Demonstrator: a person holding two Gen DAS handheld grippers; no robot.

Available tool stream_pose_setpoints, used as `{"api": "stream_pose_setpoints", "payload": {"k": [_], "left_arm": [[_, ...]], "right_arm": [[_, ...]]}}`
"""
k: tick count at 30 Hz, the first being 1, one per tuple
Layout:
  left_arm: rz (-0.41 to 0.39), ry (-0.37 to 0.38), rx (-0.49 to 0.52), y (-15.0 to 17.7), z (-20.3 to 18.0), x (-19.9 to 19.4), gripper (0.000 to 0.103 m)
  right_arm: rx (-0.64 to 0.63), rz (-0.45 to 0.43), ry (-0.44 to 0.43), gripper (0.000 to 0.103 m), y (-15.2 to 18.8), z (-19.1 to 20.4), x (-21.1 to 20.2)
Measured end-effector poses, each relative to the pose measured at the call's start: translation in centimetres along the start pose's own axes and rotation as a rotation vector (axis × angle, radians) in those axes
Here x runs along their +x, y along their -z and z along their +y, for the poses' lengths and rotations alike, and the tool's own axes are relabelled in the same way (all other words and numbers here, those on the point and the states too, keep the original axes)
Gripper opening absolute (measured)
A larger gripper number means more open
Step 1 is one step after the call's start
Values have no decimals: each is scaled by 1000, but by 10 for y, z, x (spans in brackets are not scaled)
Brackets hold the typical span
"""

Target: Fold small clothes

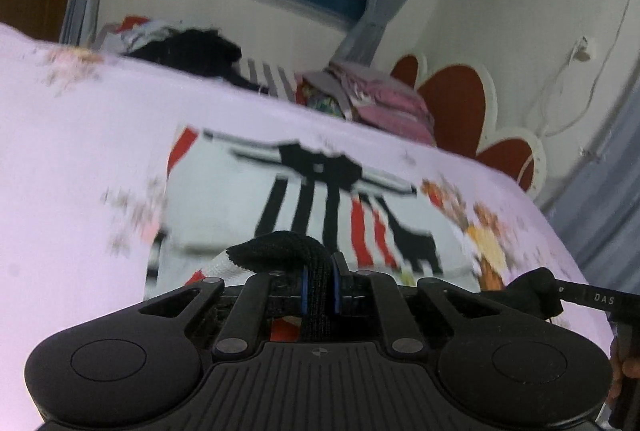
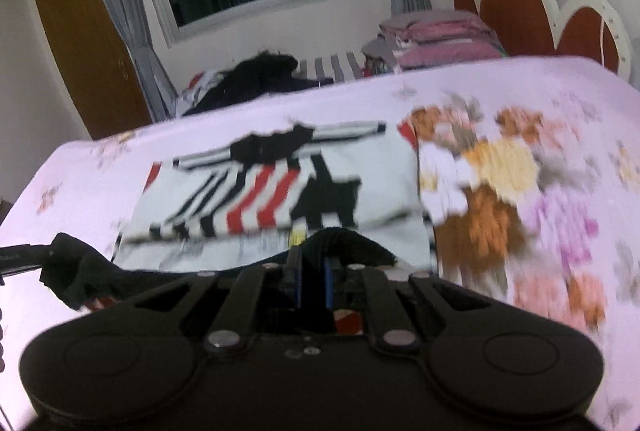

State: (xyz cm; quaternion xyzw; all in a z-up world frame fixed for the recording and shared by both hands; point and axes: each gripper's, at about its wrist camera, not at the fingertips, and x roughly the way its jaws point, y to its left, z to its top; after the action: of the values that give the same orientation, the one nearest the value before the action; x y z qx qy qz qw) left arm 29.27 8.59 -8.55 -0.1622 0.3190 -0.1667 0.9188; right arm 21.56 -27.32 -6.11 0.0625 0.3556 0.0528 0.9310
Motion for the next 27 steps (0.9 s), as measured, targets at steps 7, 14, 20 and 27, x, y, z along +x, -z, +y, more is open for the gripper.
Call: {"api": "stream_pose_setpoints", "payload": {"k": [7, 14, 20, 27], "left_arm": [[-64, -34, -17, -48, 1, 60, 10], [-62, -89, -38, -81, 9, 122, 10], [7, -137, -90, -94, 26, 176, 10], [77, -195, -107, -96, 39, 217, 11]], "right_arm": [[13, -25, -9, 10, -54, -11, 62], [49, -3, -3, 10, -96, -29, 132], [107, 78, -7, 10, -107, -47, 196], [192, 146, -5, 10, -106, -66, 245]]}}
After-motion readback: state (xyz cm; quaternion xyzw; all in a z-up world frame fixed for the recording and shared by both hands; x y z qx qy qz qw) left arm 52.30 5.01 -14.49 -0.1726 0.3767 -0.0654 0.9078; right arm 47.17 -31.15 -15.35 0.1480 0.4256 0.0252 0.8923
